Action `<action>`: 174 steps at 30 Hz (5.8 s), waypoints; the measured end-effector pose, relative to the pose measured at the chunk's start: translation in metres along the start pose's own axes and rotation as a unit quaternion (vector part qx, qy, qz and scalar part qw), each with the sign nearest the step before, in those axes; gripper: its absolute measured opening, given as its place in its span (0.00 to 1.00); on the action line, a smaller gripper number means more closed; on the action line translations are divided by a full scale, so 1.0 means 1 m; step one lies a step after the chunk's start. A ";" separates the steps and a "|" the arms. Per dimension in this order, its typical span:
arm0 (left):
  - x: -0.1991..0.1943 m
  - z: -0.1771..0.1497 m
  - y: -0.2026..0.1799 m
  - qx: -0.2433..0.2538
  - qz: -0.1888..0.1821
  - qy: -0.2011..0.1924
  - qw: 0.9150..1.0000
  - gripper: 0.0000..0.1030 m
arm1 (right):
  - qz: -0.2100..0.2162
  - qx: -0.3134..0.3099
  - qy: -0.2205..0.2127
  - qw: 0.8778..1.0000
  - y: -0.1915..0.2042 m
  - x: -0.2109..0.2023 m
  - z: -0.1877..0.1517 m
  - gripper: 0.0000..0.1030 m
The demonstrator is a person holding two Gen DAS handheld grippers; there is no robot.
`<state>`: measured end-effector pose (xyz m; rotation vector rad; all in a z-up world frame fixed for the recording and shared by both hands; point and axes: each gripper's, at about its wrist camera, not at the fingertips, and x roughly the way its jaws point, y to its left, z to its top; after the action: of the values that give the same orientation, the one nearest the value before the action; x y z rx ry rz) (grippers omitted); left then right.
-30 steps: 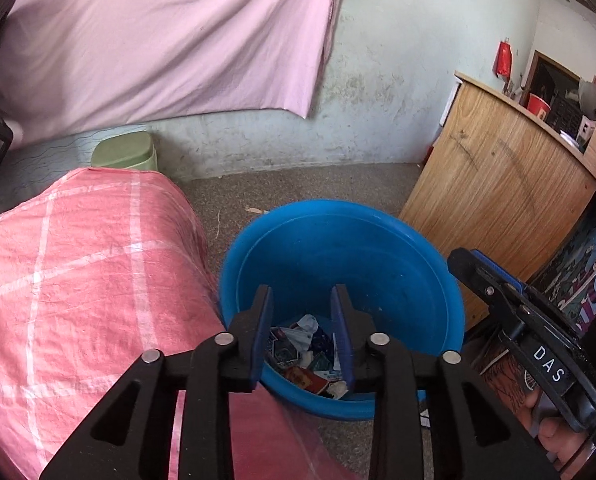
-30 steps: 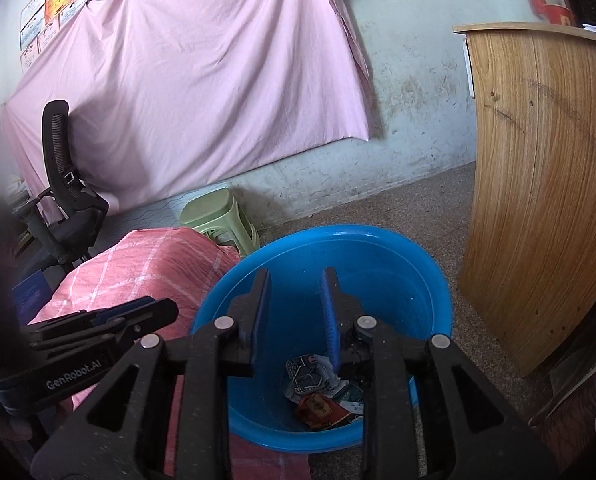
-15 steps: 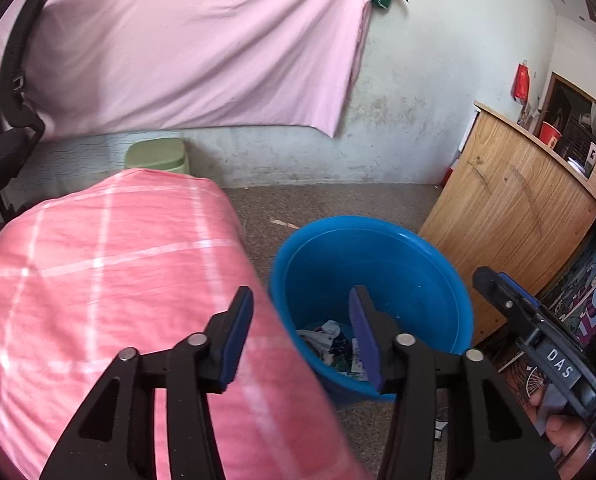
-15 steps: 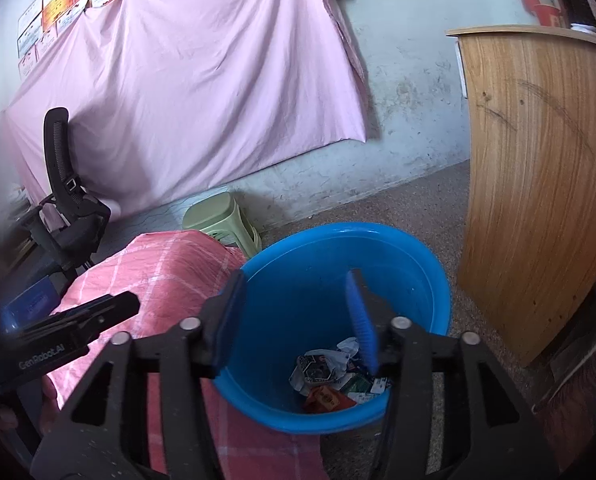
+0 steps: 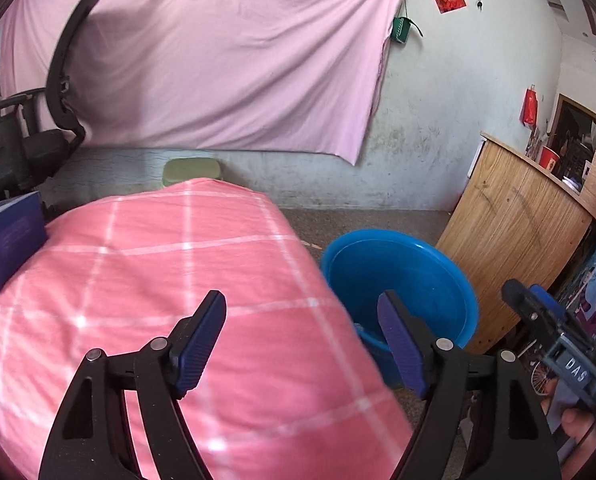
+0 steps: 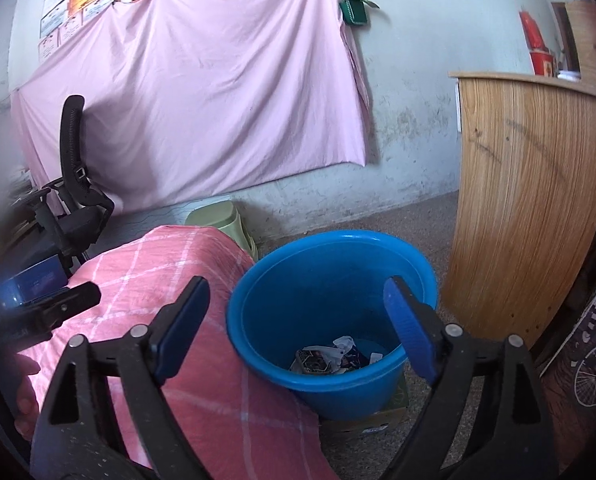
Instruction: Collect trash
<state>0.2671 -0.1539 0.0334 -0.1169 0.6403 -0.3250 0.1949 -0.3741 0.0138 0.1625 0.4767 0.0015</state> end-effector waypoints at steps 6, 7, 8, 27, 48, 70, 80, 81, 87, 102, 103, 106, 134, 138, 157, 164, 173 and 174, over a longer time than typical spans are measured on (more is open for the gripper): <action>-0.037 -0.016 0.018 -0.011 0.013 -0.024 1.000 0.83 | 0.007 -0.010 -0.019 1.000 0.019 -0.025 -0.008 1.00; -0.044 -0.018 0.020 -0.012 0.016 -0.032 0.999 0.84 | 0.008 -0.010 -0.022 1.000 0.023 -0.029 -0.009 1.00; -0.052 -0.020 0.023 -0.011 0.018 -0.042 0.999 0.84 | 0.010 -0.009 -0.025 1.000 0.025 -0.033 -0.011 1.00; -0.165 -0.075 0.059 0.012 0.034 -0.120 0.992 0.95 | 0.024 -0.026 -0.087 0.996 0.078 -0.129 -0.051 1.00; -0.225 -0.142 0.078 0.018 0.058 -0.156 0.986 0.98 | 0.031 -0.061 -0.102 0.992 0.122 -0.184 -0.110 1.00; -0.225 -0.166 0.087 0.034 0.084 -0.164 0.982 0.98 | 0.012 -0.090 -0.078 0.993 0.133 -0.180 -0.130 1.00; -0.223 -0.167 0.087 0.033 0.083 -0.163 0.983 0.98 | 0.007 -0.082 -0.077 0.994 0.130 -0.181 -0.129 1.00; -0.222 -0.167 0.088 0.032 0.084 -0.164 0.982 0.98 | 0.007 -0.082 -0.077 0.994 0.129 -0.180 -0.129 1.00; -0.222 -0.167 0.088 0.028 0.083 -0.165 0.982 0.98 | 0.007 -0.082 -0.078 0.994 0.129 -0.180 -0.129 1.00; -0.222 -0.166 0.088 0.028 0.083 -0.166 0.982 0.98 | 0.007 -0.080 -0.080 0.994 0.130 -0.180 -0.129 1.00; -0.222 -0.167 0.087 0.028 0.083 -0.166 0.982 0.98 | 0.007 -0.080 -0.080 0.994 0.130 -0.180 -0.129 1.00; -0.222 -0.167 0.088 0.028 0.083 -0.166 0.982 0.98 | 0.007 -0.080 -0.080 0.994 0.130 -0.180 -0.129 1.00; -0.223 -0.167 0.085 0.027 0.084 -0.168 0.982 0.98 | 0.008 -0.078 -0.081 0.994 0.129 -0.181 -0.129 1.00; -0.222 -0.167 0.085 0.027 0.084 -0.168 0.982 0.98 | 0.008 -0.079 -0.081 0.994 0.129 -0.181 -0.129 1.00; -0.222 -0.167 0.083 0.027 0.084 -0.169 0.982 0.98 | 0.007 -0.078 -0.081 0.994 0.130 -0.181 -0.130 1.00; -0.222 -0.167 0.084 0.026 0.084 -0.169 0.982 0.98 | 0.007 -0.078 -0.081 0.994 0.130 -0.181 -0.130 1.00; -0.223 -0.165 0.083 0.026 0.084 -0.171 0.981 0.98 | 0.007 -0.078 -0.082 0.994 0.130 -0.181 -0.130 1.00; -0.223 -0.165 0.083 0.026 0.084 -0.171 0.981 0.98 | 0.007 -0.078 -0.082 0.994 0.130 -0.181 -0.130 1.00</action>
<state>0.0212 -0.0027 0.0110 -0.0653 0.2980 -0.1524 -0.0209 -0.2326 0.0030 0.0126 0.3102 0.0396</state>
